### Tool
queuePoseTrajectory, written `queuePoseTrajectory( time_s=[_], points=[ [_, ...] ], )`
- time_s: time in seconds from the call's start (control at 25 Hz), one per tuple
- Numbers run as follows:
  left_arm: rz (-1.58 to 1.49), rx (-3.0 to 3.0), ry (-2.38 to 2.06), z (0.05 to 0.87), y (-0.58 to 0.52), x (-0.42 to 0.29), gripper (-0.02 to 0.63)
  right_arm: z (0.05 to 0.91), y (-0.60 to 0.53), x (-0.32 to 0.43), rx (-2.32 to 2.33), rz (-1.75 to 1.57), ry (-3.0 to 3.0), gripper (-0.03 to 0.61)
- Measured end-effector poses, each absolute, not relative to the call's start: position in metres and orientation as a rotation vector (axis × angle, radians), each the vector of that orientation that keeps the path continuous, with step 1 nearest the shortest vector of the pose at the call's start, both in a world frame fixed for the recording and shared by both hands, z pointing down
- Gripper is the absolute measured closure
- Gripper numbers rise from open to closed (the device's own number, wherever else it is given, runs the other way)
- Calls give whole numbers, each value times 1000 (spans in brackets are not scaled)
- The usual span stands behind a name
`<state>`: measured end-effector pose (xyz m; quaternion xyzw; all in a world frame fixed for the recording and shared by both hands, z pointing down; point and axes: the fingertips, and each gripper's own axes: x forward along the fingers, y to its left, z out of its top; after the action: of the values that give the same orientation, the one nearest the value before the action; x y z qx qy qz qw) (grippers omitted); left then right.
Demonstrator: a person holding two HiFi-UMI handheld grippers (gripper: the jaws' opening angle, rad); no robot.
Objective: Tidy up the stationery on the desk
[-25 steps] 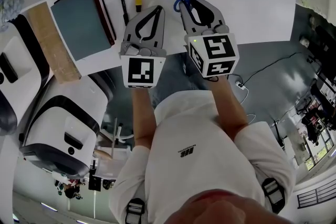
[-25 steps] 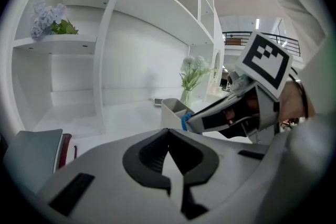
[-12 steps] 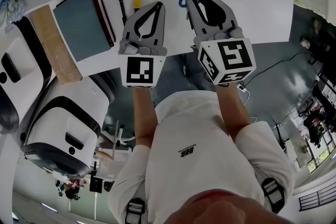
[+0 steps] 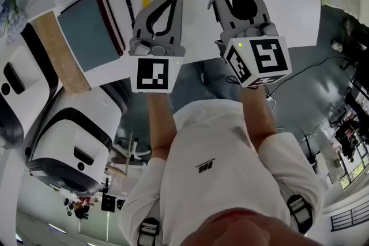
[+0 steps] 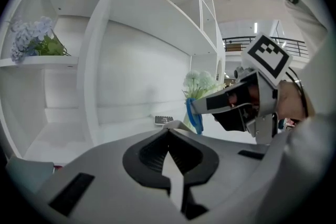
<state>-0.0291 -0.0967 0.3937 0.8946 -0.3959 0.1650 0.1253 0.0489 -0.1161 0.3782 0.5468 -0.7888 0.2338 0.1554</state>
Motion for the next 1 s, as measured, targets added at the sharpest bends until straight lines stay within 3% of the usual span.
queuePoseTrajectory(
  time_s=[1.0],
  points=[
    [464, 2581, -1164, 400, -135, 9, 614, 361, -193, 83, 1720, 500, -2382, 522]
  ],
)
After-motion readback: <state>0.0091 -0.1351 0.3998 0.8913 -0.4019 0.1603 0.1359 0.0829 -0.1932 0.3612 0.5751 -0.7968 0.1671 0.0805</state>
